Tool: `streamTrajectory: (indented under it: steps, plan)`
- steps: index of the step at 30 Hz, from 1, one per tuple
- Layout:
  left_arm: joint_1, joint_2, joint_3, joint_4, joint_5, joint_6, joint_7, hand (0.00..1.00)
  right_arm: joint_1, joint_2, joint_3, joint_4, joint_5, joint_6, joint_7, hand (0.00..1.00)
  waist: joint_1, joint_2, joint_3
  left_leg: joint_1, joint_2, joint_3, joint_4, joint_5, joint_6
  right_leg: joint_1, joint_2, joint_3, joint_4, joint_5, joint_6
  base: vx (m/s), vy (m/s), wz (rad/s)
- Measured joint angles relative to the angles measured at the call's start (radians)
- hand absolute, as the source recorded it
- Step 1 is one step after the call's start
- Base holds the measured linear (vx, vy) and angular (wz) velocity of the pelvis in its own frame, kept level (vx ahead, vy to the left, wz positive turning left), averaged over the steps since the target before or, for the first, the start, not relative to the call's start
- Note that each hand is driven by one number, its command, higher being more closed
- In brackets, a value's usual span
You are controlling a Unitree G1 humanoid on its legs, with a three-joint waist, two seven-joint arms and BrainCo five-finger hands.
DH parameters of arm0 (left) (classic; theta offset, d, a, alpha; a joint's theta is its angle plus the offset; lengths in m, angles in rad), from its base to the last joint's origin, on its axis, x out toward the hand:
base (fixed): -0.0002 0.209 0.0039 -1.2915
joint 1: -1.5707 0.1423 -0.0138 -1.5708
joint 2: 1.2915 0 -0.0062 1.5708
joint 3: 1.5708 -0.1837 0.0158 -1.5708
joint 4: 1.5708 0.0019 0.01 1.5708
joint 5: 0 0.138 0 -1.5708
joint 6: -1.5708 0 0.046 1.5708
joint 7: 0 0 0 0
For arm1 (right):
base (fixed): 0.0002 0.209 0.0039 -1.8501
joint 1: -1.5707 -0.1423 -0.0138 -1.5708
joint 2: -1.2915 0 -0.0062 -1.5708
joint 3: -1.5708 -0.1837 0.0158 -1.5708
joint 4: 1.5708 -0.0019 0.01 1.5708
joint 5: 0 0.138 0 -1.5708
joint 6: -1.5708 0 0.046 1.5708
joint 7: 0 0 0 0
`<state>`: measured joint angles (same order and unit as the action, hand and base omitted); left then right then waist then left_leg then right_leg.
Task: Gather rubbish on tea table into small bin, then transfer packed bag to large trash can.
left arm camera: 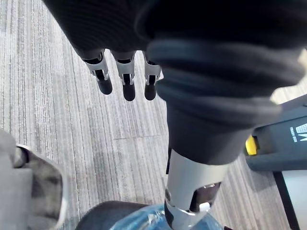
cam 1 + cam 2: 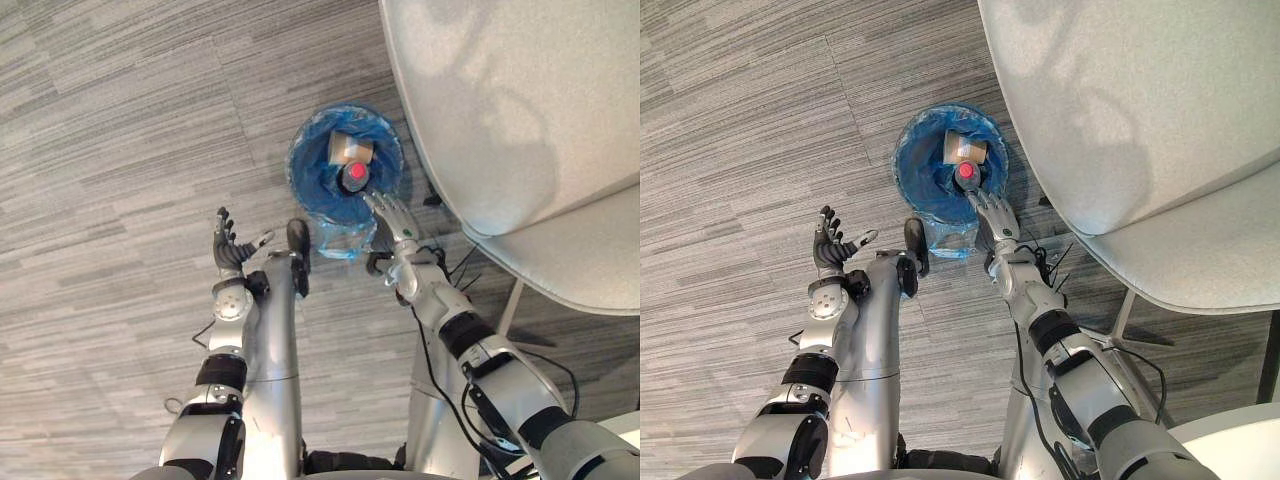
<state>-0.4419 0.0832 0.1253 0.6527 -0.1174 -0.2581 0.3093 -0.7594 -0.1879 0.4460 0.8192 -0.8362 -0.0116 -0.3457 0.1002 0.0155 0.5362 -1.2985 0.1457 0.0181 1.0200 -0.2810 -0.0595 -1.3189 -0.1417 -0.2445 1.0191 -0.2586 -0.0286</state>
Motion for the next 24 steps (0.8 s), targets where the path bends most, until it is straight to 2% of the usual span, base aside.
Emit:
streamTrajectory:
  steps: [1,2,4,12,20,24]
  plan:
    - [0.0,0.005,0.001,-0.008,-0.006,0.0,0.0,0.0,-0.014,0.01,0.004,0.02,0.0,0.001,0.0,0.0,0.0,0.0,0.0,-0.012,-0.005,-0.002,-0.006,0.006,-0.002,-0.014,-0.002,0.0,-0.001,0.0,0.0,-0.04,0.016,0.13]
    - [-0.001,0.016,0.0,-0.011,-0.008,-0.001,0.0,0.0,-0.028,0.019,0.008,0.034,-0.001,0.007,0.002,1.0,0.0,0.0,0.0,-0.025,-0.005,-0.005,-0.006,0.009,-0.004,-0.025,-0.002,-0.002,0.0,0.0,0.0,-0.04,0.017,0.1]
    - [-0.001,0.024,0.001,-0.01,-0.021,-0.006,0.001,0.0,-0.041,0.021,0.026,0.042,-0.001,0.02,0.002,1.0,0.001,0.0,0.0,-0.043,-0.007,-0.012,-0.006,0.014,-0.007,-0.04,-0.002,-0.007,0.002,0.0,-0.001,-0.02,0.021,0.09]
    - [-0.001,0.019,-0.004,-0.012,-0.03,-0.029,0.0,0.0,-0.077,0.014,0.026,0.08,0.003,0.023,0.002,1.0,0.019,0.0,0.0,-0.056,-0.011,-0.021,-0.007,0.016,-0.009,-0.051,-0.005,-0.011,0.009,-0.003,-0.003,0.0,0.009,0.03]
    - [-0.001,0.018,-0.006,-0.015,-0.029,-0.029,-0.003,0.0,-0.075,0.005,0.025,0.073,0.047,0.021,0.001,1.0,0.019,0.0,0.0,-0.056,-0.012,-0.02,-0.006,0.016,-0.009,-0.051,-0.007,-0.011,0.009,-0.003,-0.003,-0.01,0.025,0.0]
    - [0.0,0.019,-0.006,-0.024,-0.028,-0.021,-0.004,0.0,-0.055,0.006,0.025,0.016,0.081,0.018,0.002,1.0,0.017,-0.001,-0.001,-0.055,-0.011,-0.019,-0.005,0.016,-0.009,-0.05,-0.006,-0.011,0.009,-0.002,-0.005,0.0,0.009,-0.01]
